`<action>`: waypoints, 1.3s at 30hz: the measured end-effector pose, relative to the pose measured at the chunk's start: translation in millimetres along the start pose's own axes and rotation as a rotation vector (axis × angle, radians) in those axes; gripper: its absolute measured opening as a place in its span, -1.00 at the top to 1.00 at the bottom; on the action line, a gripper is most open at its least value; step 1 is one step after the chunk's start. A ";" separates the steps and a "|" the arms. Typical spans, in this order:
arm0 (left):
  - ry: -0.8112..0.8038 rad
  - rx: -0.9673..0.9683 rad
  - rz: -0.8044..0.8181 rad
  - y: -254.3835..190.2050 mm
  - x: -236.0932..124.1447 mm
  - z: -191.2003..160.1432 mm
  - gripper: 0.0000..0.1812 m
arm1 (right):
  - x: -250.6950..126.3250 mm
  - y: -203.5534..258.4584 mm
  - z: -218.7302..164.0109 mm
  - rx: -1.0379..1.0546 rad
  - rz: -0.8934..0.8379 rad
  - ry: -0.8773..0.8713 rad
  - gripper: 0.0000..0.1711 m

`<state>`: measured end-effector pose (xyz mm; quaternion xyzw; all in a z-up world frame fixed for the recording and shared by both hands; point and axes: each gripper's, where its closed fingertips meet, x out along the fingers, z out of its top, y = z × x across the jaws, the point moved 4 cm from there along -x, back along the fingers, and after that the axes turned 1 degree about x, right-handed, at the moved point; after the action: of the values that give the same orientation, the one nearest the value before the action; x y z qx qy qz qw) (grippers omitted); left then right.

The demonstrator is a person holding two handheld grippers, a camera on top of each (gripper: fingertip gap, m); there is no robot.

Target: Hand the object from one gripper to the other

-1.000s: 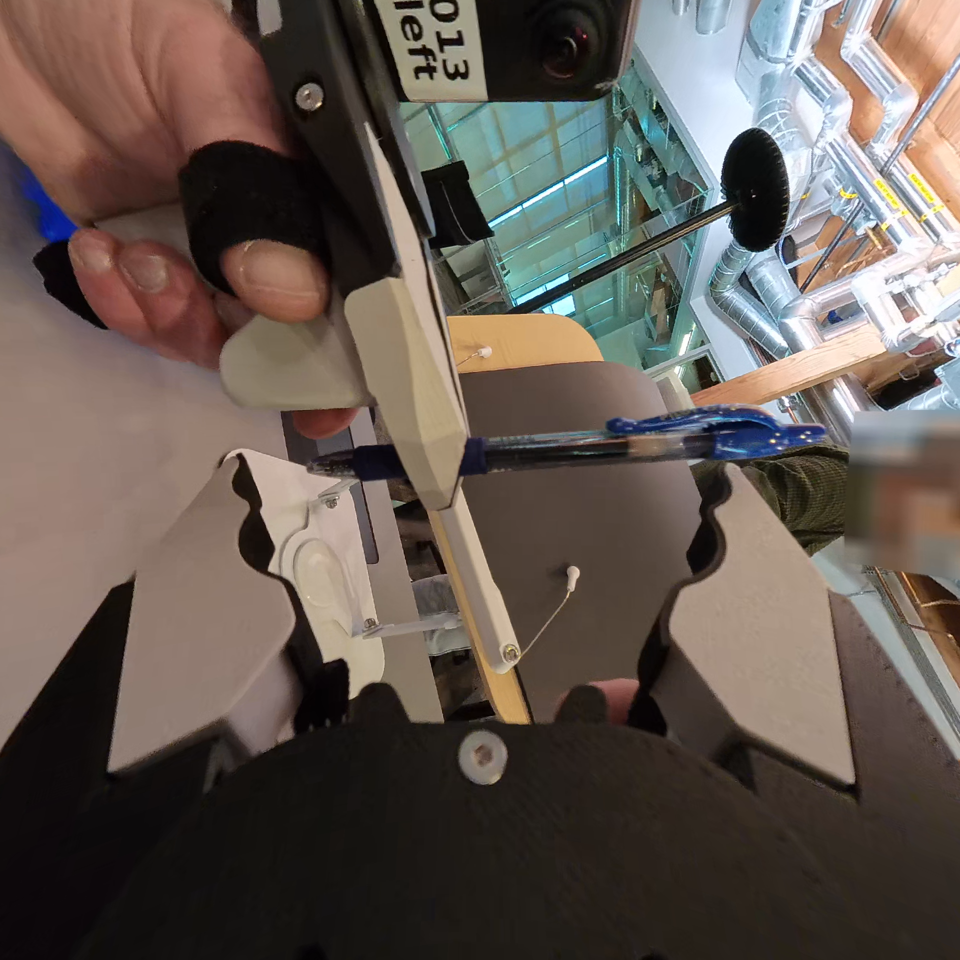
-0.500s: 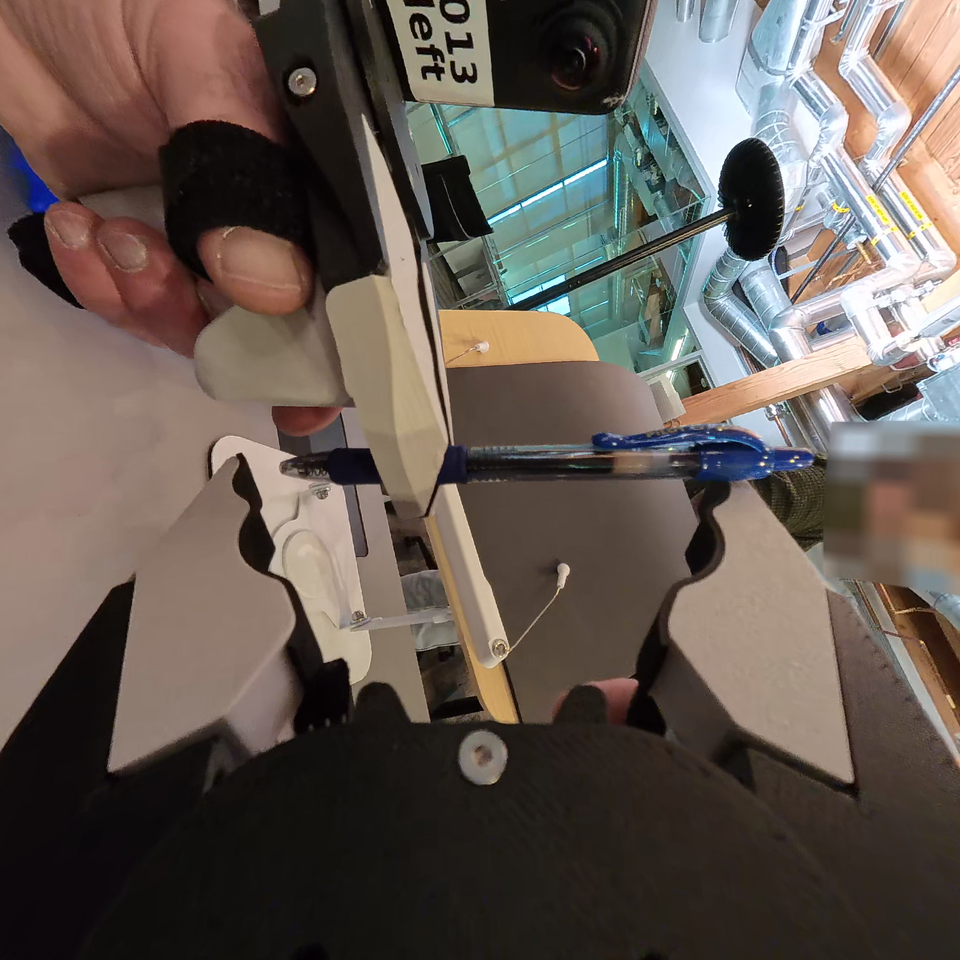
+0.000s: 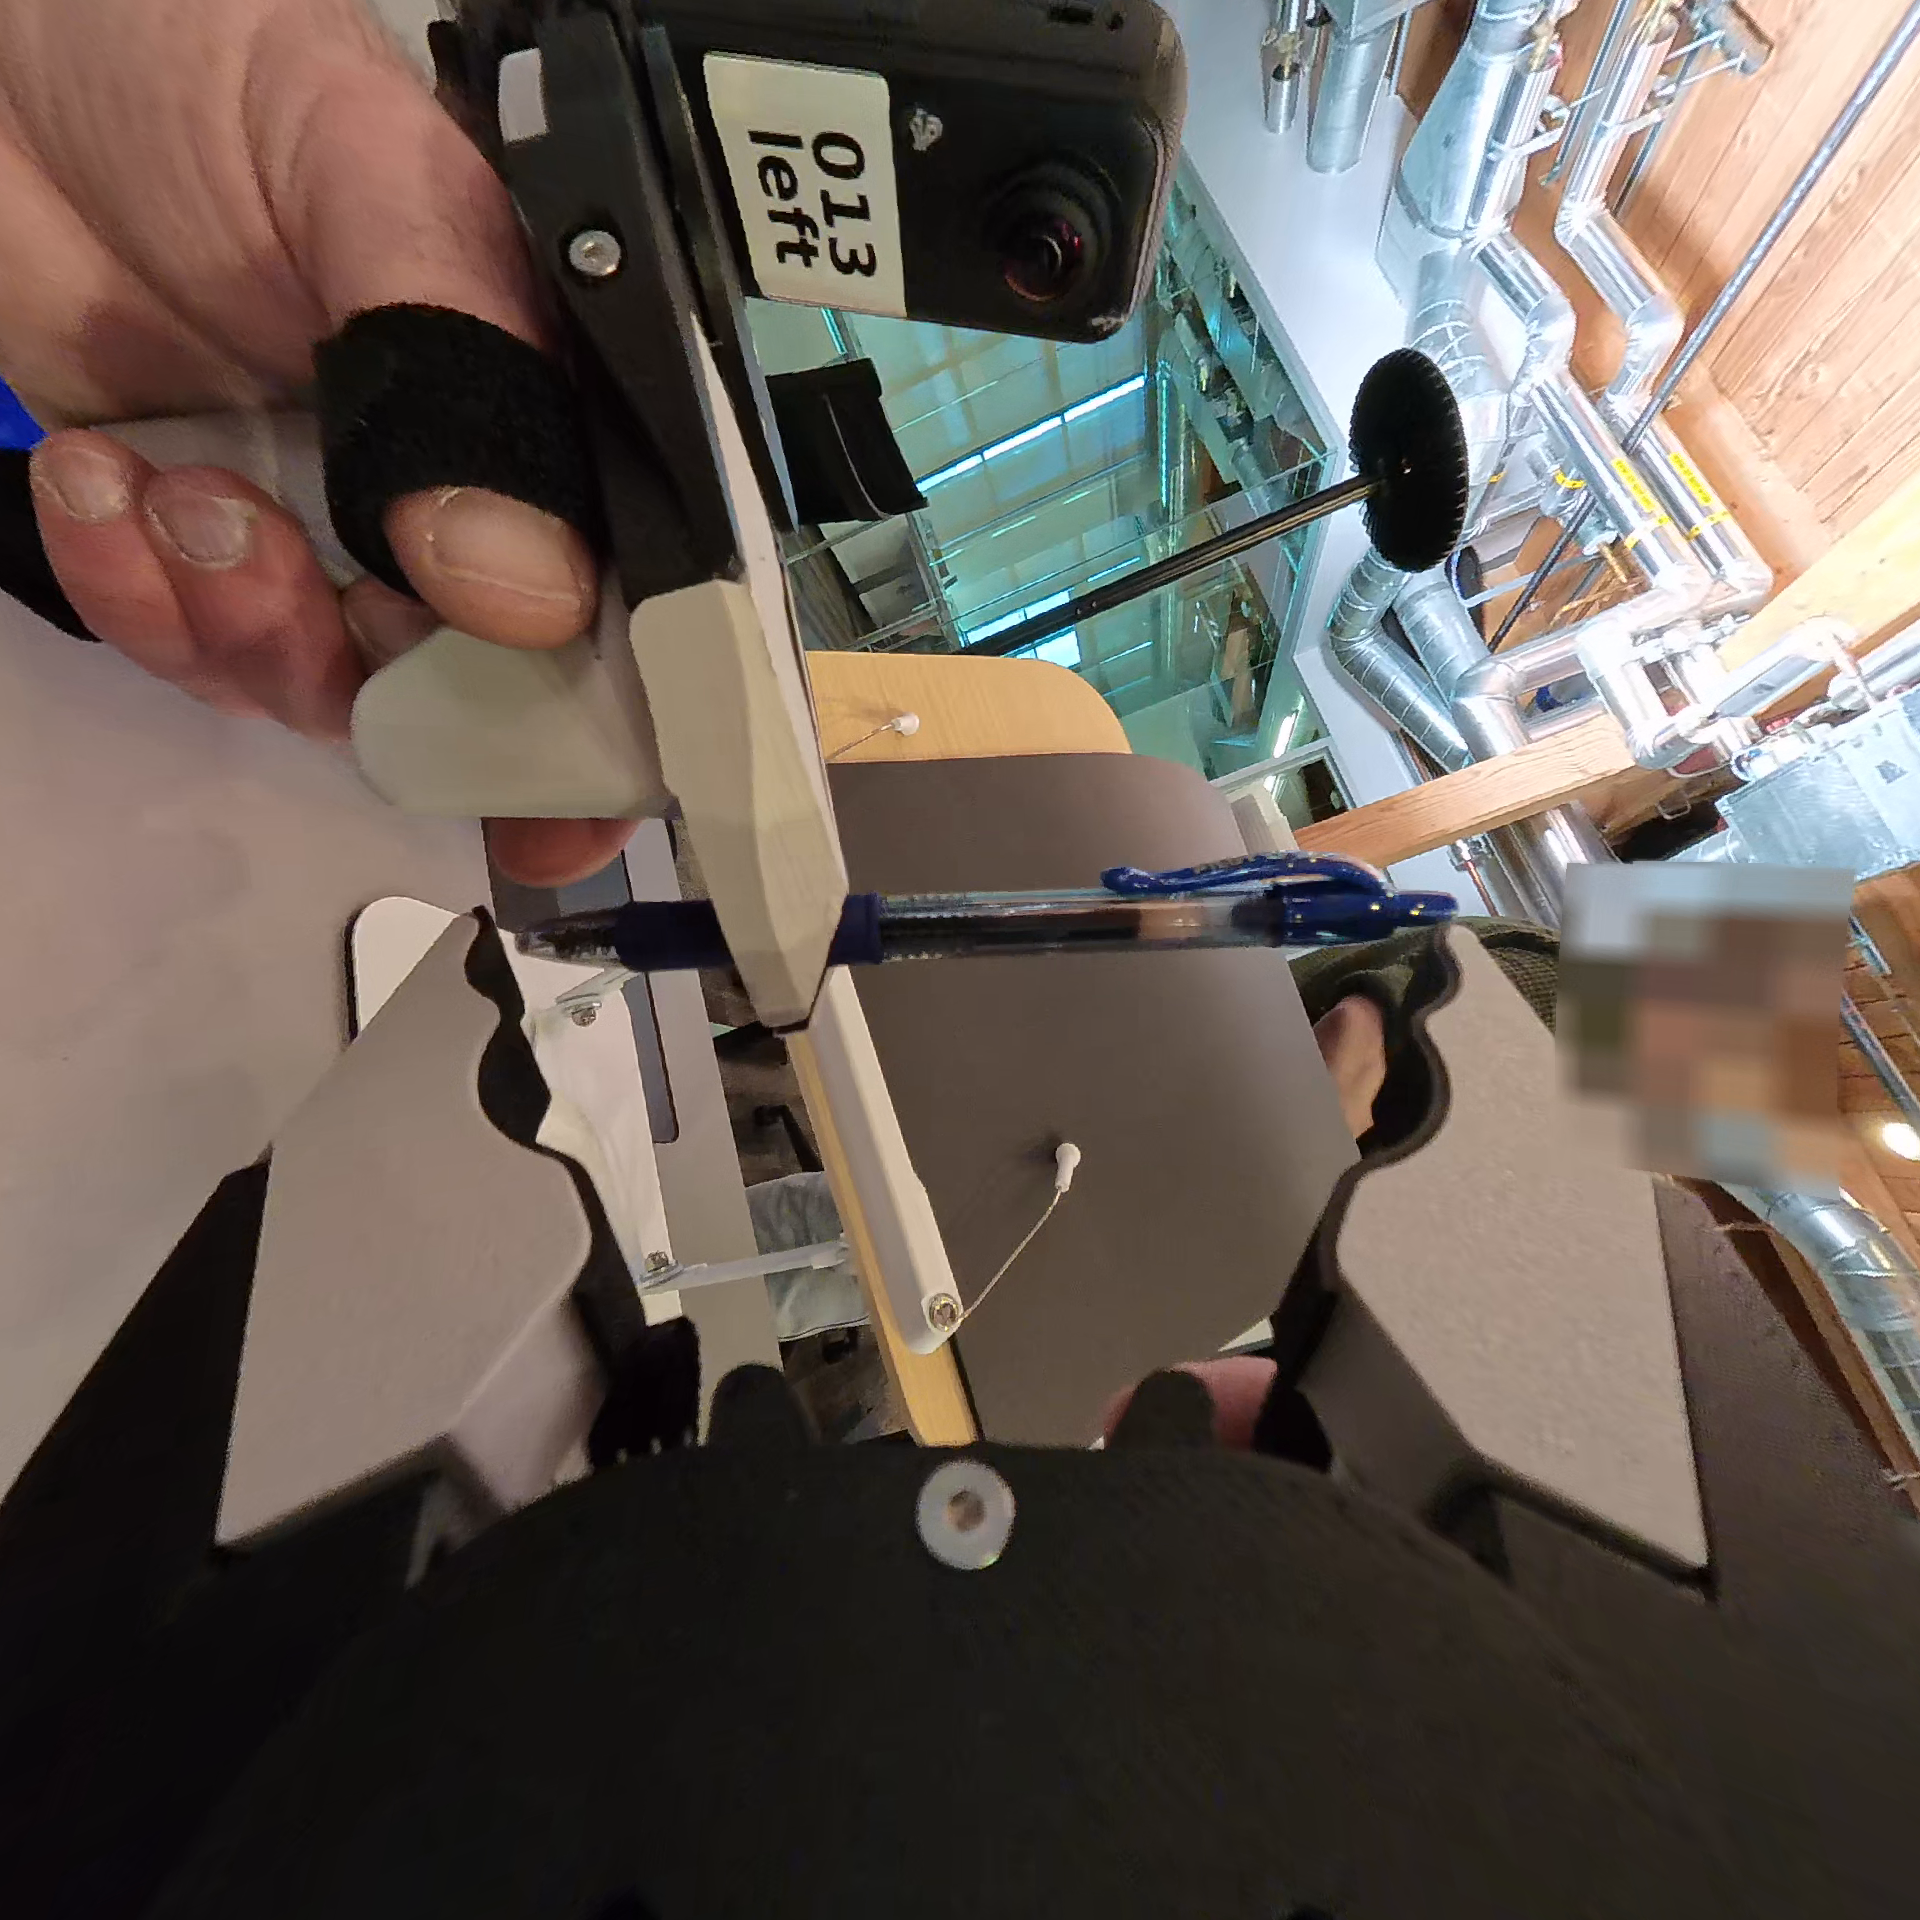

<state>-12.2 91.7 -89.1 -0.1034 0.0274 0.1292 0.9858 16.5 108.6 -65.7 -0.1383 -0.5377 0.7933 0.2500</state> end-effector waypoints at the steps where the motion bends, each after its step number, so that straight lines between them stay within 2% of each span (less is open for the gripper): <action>1: -0.001 -0.004 -0.003 -0.4 0.2 0.0 0.87 | 0.2 0.8 -0.4 -0.011 0.001 0.004 -0.85; 15: 0.012 -0.027 -0.027 -2.7 2.0 -2.9 0.87 | -0.8 2.6 1.6 -0.101 -0.016 0.007 -0.86; 39: 0.009 -0.025 -0.022 -2.9 2.5 -2.8 0.87 | -0.2 3.8 -0.4 -0.083 0.020 0.025 -0.77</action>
<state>-9.1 89.0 -91.5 -0.1167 0.0289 0.1184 0.9857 16.0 107.7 -69.3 -0.1637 -0.5657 0.7709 0.2425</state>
